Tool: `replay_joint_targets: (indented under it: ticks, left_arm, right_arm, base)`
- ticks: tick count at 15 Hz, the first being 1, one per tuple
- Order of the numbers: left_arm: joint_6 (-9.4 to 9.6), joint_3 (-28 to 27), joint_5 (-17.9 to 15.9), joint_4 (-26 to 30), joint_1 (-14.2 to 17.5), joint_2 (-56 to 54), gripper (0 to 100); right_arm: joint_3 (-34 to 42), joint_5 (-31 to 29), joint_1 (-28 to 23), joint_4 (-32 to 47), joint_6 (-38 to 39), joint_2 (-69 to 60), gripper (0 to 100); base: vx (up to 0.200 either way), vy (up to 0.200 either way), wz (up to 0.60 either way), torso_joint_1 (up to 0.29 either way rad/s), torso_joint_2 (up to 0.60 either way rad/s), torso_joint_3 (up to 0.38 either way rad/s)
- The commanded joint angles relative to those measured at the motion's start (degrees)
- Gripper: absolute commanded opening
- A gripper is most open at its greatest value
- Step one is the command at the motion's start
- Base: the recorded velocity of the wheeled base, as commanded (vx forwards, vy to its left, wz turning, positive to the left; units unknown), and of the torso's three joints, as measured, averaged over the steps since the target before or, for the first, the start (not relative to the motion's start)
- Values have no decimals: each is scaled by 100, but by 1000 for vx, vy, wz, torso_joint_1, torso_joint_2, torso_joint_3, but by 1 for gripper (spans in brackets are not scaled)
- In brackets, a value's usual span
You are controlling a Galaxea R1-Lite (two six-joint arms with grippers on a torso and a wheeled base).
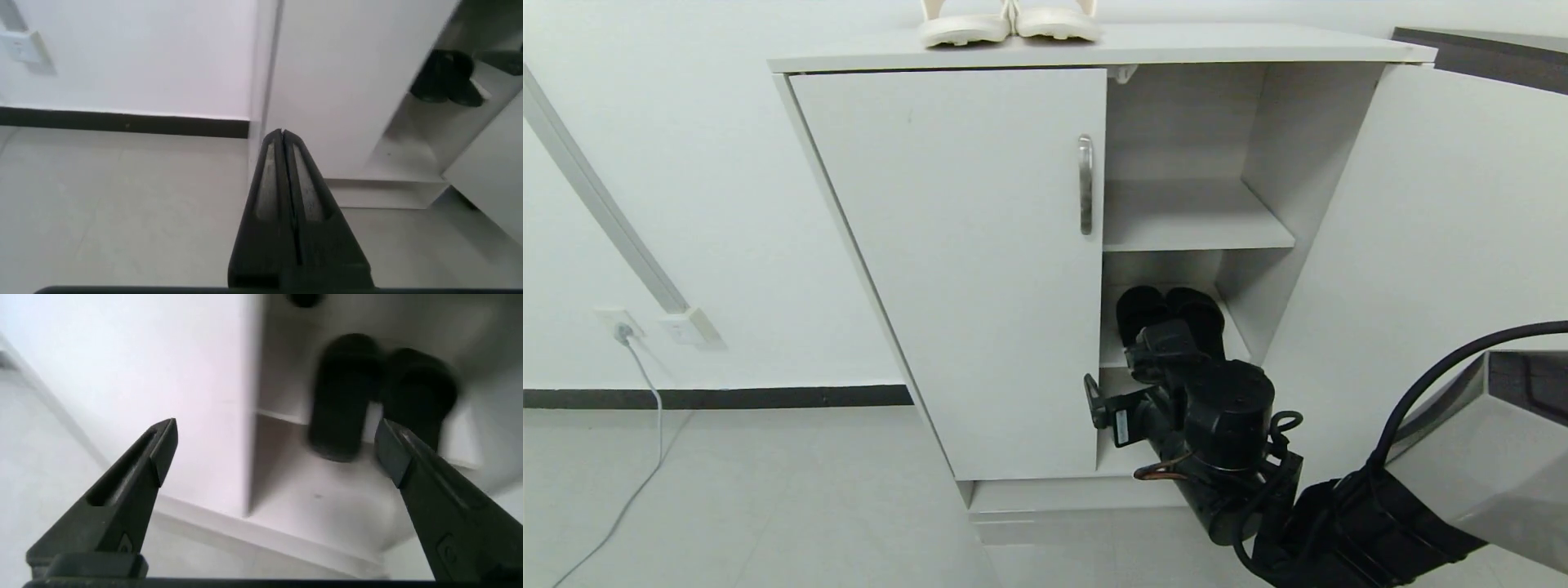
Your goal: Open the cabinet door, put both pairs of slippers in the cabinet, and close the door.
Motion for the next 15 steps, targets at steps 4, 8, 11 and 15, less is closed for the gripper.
replay_joint_targets:
  ticks: [4,8,11,15]
  left_arm:
    - [-2,1,2,1,1,7,0]
    - [-2,1,2,1,1,7,0]
    - [-19,1,19,1,1,7,0]
    - [-2,1,11,1,1,7,0]
  right_arm:
    - [-6,-3,-6,-2,0,1,100]
    - [-6,-12,-6,-2,-8,10,100]
    - [-6,-3,-6,-2,-8,10,100]
    - [-14,-3,-6,-29,-17,36,100]
  base:
    - [0,200,0,-1,1,6]
    - [0,200,0,4,-1,2]
    - [0,0,0,0,0,0]
    - [0,0,0,0,0,0]
